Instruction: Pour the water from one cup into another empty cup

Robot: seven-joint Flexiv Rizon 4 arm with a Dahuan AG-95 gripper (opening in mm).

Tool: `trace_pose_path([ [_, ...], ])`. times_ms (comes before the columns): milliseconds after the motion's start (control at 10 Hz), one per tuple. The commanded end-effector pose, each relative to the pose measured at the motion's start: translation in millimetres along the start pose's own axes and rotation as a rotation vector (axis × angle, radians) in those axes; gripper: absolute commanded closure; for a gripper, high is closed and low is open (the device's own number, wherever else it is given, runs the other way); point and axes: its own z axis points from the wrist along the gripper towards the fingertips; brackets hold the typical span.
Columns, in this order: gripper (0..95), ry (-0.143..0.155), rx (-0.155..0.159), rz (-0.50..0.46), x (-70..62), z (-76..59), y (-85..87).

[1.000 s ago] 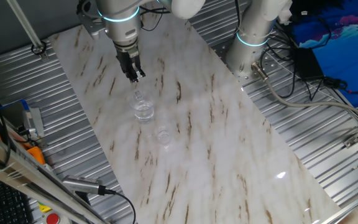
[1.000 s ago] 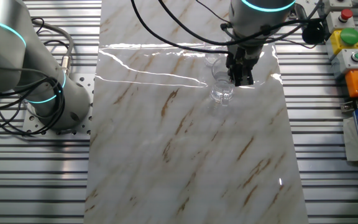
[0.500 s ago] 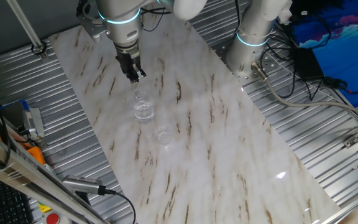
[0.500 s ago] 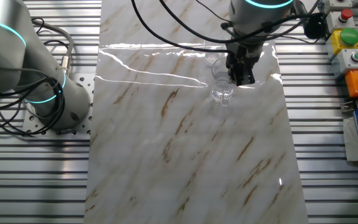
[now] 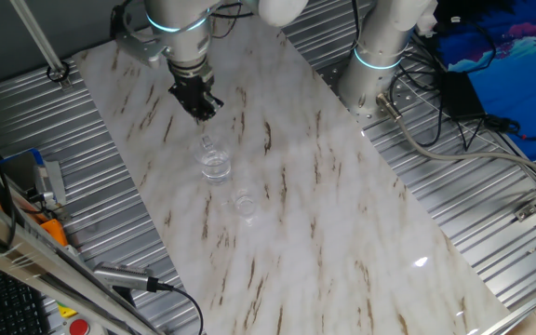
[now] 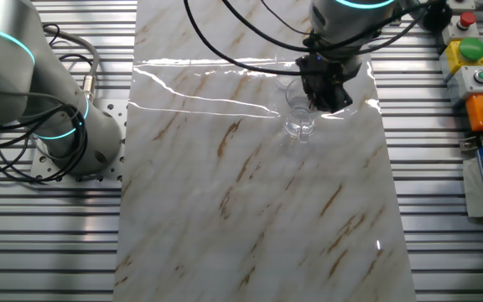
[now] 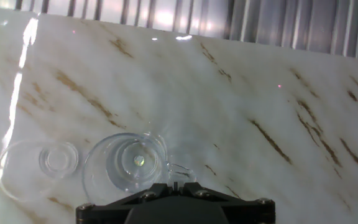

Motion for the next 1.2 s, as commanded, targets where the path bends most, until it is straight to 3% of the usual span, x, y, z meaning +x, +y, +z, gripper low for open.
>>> trace_pose_path([
  [100, 95.0, 0.005, 0.019, -0.78, -0.3, -6.6, 2.4],
  [300, 95.0, -0.001, 0.018, -0.922, -0.4, -8.9, 3.1],
  [600, 95.0, -0.007, 0.005, -0.963, -0.6, -9.6, 3.6],
  [700, 76.0, -0.006, 0.007, -0.984, -2.0, -9.0, 4.5],
  [800, 76.0, -0.003, 0.009, -0.998, -3.4, -8.6, 5.2],
  [1100, 19.0, -0.017, 0.0, -1.042, -7.0, -5.5, 6.6],
  [1200, 19.0, -0.02, 0.0, -1.044, -7.2, -5.2, 6.7],
])
